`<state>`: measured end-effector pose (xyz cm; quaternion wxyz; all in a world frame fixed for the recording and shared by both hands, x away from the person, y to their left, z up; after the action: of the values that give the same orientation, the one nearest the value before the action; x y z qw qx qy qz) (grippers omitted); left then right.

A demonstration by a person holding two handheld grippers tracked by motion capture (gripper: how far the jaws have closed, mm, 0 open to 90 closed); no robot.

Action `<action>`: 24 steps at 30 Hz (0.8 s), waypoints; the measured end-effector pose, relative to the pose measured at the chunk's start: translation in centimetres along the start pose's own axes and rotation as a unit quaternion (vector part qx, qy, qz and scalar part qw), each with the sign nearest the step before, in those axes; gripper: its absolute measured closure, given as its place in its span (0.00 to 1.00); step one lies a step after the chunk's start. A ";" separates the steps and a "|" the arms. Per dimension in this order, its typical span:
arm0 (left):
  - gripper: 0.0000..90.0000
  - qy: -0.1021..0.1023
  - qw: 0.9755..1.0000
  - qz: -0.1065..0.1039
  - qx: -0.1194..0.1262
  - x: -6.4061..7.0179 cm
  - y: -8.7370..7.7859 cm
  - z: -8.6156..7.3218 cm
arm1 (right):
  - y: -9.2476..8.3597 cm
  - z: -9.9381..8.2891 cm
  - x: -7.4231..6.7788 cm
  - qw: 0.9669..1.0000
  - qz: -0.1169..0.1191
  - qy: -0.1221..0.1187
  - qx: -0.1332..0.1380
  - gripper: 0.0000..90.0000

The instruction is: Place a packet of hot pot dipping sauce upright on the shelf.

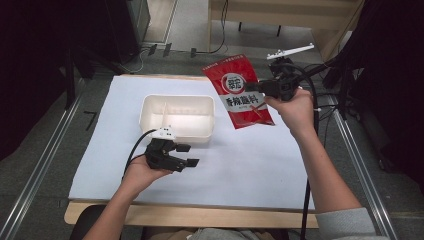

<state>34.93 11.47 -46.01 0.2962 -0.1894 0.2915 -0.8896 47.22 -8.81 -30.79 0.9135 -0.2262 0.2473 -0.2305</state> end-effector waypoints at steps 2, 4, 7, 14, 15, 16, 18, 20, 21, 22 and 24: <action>0.38 -0.003 1.000 0.001 -0.001 0.1 -0.1 0.1 | 0.3 0.4 -0.1 1.000 0.001 -0.001 -0.001 1.00; 0.38 -0.005 1.000 0.000 0.002 0.1 -0.1 0.1 | 0.6 1.0 -0.4 1.000 0.004 -0.001 -0.001 1.00; 0.38 -0.003 1.000 0.001 -0.004 0.0 -0.1 -0.1 | 0.7 1.8 -0.7 1.000 0.007 -0.002 0.001 1.00; 0.38 -0.001 1.000 0.005 -0.005 -0.2 -0.3 -0.2 | 1.7 3.6 -1.3 1.000 0.011 -0.012 -0.006 1.00; 0.38 0.002 1.000 0.006 -0.004 -0.3 -0.4 -0.2 | 1.8 3.9 -1.4 1.000 0.011 -0.012 -0.006 1.00; 0.38 -0.001 1.000 0.008 -0.001 -0.4 -0.4 -0.2 | 2.0 4.2 -1.4 1.000 0.011 -0.013 -0.006 1.00; 0.40 -0.006 1.000 0.012 0.007 -0.6 -0.5 0.0 | 2.4 4.5 -1.6 1.000 0.016 -0.012 -0.006 1.00; 0.40 -0.016 1.000 0.009 0.008 -0.8 -0.4 0.0 | 2.8 4.9 -1.7 1.000 0.016 -0.013 -0.008 1.00; 0.40 -0.014 1.000 0.009 0.005 -0.8 -0.5 -0.1 | 3.0 5.0 -1.8 1.000 0.015 -0.014 -0.009 1.00; 0.40 -0.011 1.000 0.010 0.001 -0.9 -0.4 -0.2 | 3.2 5.2 -1.8 1.000 0.016 -0.015 -0.009 1.00; 0.40 -0.010 1.000 0.012 -0.001 -0.9 -0.4 -0.3 | 3.6 5.5 -1.9 1.000 0.019 -0.014 -0.008 1.00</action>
<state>35.33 12.41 -46.14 0.3091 -0.1947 0.2920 -0.8839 49.89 -3.30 -27.78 0.9193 -0.2316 0.2409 -0.2080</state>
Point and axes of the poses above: each handheld gripper's, and its own axes: y roughly forward along the jaws, z roughly out of its top, x roughly to its right, the point moved 9 cm from there along y, roughly forward along the jaws, and after that the axes turned 11 degrees about z, right-handed, at the moved point
